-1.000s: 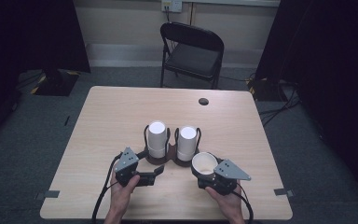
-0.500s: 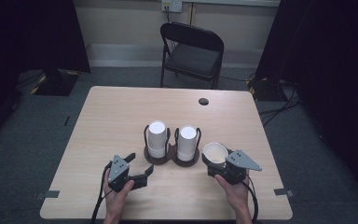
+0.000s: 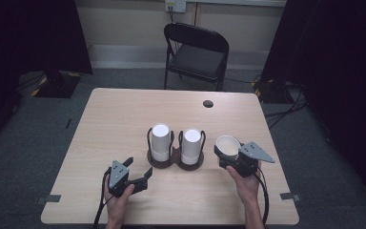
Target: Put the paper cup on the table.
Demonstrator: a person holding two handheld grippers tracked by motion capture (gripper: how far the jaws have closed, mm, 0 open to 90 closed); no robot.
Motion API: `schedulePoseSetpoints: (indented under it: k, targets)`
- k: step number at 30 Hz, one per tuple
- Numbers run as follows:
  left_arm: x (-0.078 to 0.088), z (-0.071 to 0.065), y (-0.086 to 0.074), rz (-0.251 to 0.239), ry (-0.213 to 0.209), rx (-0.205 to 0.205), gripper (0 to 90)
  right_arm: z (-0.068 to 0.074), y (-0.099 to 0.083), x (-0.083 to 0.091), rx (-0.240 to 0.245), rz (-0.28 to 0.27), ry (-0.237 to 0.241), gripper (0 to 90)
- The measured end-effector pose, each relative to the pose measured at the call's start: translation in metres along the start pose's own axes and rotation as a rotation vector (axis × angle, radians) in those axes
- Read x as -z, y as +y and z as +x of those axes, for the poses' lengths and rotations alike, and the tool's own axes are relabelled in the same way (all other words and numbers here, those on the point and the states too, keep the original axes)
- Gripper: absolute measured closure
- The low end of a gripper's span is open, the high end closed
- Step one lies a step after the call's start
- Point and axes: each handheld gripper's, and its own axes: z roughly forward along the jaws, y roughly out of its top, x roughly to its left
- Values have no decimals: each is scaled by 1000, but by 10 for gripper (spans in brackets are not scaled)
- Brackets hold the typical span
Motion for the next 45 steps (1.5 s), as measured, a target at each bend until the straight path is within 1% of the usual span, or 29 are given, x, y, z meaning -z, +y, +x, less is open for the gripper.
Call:
schedulePoseSetpoints:
  k: [3, 5, 6, 7, 9, 11, 14, 16, 17, 18, 20, 22, 24, 26, 29, 31, 32, 33, 35, 37, 38, 45]
  targets:
    - [-1, 1, -2, 8, 17, 0, 156, -7, 0, -6, -8, -1, -14, 277]
    - [-2, 1, -2, 9, 17, 18, 157, -12, -3, -12, -14, 4, -30, 277]
    - [-2, 1, -3, 6, 27, 21, 157, -14, -4, -14, -17, 6, -34, 277]
    - [-2, 1, -3, 8, 45, 14, 157, -15, -5, -16, -21, 6, -33, 277]
    - [-2, 0, -3, 5, 46, 8, 157, -18, -6, -22, -10, 4, -46, 276]
    - [-1, -2, -3, -5, 56, -7, 157, -22, -8, -26, -17, 7, -48, 275]
    - [0, -4, -4, -9, 68, -24, 157, -29, -10, -33, -23, 16, -68, 273]
    - [1, -5, -4, -20, 75, -31, 157, -33, -9, -38, -16, 12, -84, 272]
    - [2, -6, -5, -23, 79, -41, 157, -34, -9, -40, -14, 13, -87, 272]
    - [3, -7, -5, -33, 86, -41, 158, -36, -8, -42, -13, 13, -94, 271]
    - [5, -9, -6, -48, 106, -62, 158, -41, -7, -45, -19, -3, -104, 271]
    - [7, -10, -7, -67, 121, -67, 159, -47, -6, -49, -31, -7, -112, 270]
    - [8, -10, -8, -79, 130, -55, 158, -51, -5, -53, -38, -5, -118, 268]
    - [8, -10, -8, -81, 137, -62, 157, -53, -6, -57, -41, -18, -129, 268]
    - [10, -12, -9, -101, 155, -71, 158, -59, -13, -65, -68, -12, -138, 263]
    - [12, -13, -10, -121, 180, -68, 158, -61, -17, -70, -72, -1, -151, 261]
    - [12, -13, -10, -132, 176, -61, 158, -61, -19, -73, -73, 1, -155, 261]
    - [13, -12, -11, -133, 167, -64, 158, -61, -20, -75, -71, 0, -154, 261]
    - [13, -12, -11, -140, 165, -58, 158, -62, -23, -79, -69, -5, -158, 261]
    - [13, -11, -11, -140, 158, -57, 159, -65, -26, -84, -85, -1, -155, 260]
    - [13, -11, -11, -142, 156, -56, 159, -65, -28, -85, -94, 2, -153, 260]
    - [14, -11, -11, -148, 150, -57, 167, -69, -35, -91, -103, 27, -162, 257]
